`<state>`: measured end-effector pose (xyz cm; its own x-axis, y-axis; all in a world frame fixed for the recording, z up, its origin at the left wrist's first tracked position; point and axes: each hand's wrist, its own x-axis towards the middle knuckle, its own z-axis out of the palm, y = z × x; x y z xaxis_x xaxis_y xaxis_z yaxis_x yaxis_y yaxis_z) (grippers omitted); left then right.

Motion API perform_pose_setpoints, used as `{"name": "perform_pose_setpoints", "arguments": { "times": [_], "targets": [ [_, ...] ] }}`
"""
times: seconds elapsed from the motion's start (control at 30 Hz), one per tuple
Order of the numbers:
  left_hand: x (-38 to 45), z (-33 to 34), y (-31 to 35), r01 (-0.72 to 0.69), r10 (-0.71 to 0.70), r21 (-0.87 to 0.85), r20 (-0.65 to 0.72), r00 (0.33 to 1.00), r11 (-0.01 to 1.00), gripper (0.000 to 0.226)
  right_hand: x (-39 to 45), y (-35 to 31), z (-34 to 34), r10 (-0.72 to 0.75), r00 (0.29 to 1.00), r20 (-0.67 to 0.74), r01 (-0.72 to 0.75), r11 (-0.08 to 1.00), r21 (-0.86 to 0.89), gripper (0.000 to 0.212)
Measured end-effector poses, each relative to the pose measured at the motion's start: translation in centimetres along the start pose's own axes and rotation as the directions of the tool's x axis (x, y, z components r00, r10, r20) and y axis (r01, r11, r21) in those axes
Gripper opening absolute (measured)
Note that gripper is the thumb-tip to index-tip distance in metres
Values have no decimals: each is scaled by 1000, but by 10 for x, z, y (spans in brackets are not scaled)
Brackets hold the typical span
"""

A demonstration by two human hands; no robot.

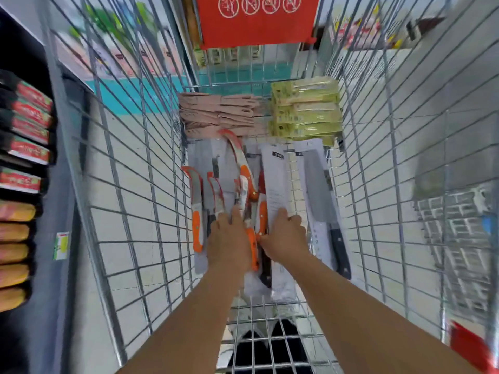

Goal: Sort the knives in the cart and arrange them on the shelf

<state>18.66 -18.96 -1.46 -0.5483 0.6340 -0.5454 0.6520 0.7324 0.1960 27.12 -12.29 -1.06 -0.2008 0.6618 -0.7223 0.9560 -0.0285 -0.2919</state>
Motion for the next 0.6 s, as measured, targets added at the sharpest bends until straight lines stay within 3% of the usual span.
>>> {"name": "perform_pose_setpoints", "arguments": {
  "times": [0.07,0.17,0.23,0.3,0.43,0.6],
  "targets": [
    [-1,-3,3,-1,0,-20,-59,998,1000,68,-3,-1,-4,-16,1000,-7,17,999,47,64],
    [-7,-1,18,-182,169,-102,-118,978,978,60,-6,6,-14,-3,998,-61,12,987,158,47],
    [-12,2,32,-286,282,-179,-48,958,941,54,-5,14,-22,41,995,-95,-15,966,259,49],
    [-16,7,45,-299,317,-208,60,946,931,53,-2,26,-28,47,993,-109,-13,954,299,53],
    [-19,17,57,-299,306,-80,113,945,951,54,3,46,-36,65,988,-140,-12,936,351,71],
    [-23,21,51,-258,247,123,104,964,958,73,9,57,-39,110,986,-128,-92,986,136,83]
  ]
}}
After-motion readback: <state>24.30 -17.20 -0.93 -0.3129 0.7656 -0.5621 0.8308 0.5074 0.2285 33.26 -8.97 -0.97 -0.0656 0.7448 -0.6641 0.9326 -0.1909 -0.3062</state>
